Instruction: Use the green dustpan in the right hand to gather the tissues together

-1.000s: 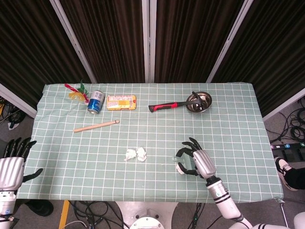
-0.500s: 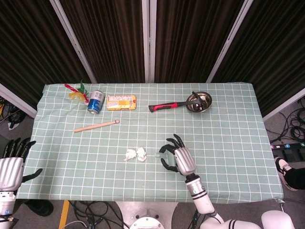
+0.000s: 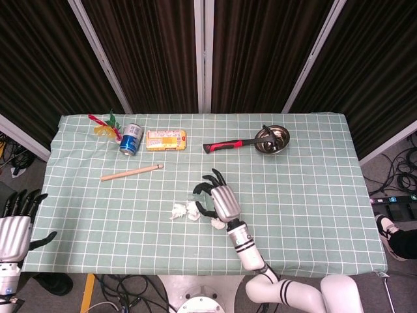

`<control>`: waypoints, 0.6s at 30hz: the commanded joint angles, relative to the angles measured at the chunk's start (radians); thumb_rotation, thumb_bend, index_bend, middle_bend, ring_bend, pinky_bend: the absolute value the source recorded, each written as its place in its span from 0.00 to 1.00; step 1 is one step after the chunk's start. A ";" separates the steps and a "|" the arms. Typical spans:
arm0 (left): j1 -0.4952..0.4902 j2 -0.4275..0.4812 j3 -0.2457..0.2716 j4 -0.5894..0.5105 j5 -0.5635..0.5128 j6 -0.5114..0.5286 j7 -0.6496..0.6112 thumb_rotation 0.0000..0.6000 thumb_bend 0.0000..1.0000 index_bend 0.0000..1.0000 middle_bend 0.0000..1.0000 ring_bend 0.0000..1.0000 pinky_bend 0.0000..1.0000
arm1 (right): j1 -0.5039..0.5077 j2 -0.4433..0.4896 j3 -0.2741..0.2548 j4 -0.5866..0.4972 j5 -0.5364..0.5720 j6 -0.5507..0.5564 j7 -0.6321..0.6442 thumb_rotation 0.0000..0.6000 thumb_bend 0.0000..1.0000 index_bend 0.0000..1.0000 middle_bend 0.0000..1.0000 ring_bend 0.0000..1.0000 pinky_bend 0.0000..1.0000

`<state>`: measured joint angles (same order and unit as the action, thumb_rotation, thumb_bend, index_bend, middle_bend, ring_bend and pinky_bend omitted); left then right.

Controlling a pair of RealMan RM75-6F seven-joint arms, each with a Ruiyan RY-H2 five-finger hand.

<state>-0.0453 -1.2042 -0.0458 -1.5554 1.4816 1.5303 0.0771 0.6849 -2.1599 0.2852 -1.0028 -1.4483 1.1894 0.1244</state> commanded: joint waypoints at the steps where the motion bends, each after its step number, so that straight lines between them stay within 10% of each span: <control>1: 0.000 0.000 0.000 -0.002 -0.001 -0.001 0.002 1.00 0.00 0.16 0.10 0.04 0.05 | 0.046 -0.038 0.032 0.046 0.014 -0.041 0.049 1.00 0.44 0.56 0.56 0.20 0.00; 8: 0.003 0.003 -0.001 -0.004 -0.011 -0.003 0.000 1.00 0.00 0.16 0.10 0.04 0.06 | 0.054 0.008 0.028 0.012 -0.013 -0.009 0.062 1.00 0.44 0.56 0.56 0.20 0.00; 18: -0.008 0.002 -0.004 -0.005 -0.004 -0.012 0.009 1.00 0.00 0.16 0.10 0.04 0.06 | -0.079 0.319 -0.067 -0.388 -0.013 0.025 -0.028 1.00 0.44 0.56 0.57 0.20 0.00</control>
<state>-0.0527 -1.2024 -0.0499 -1.5597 1.4768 1.5189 0.0851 0.6634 -1.9480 0.2642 -1.2567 -1.4698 1.2088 0.1313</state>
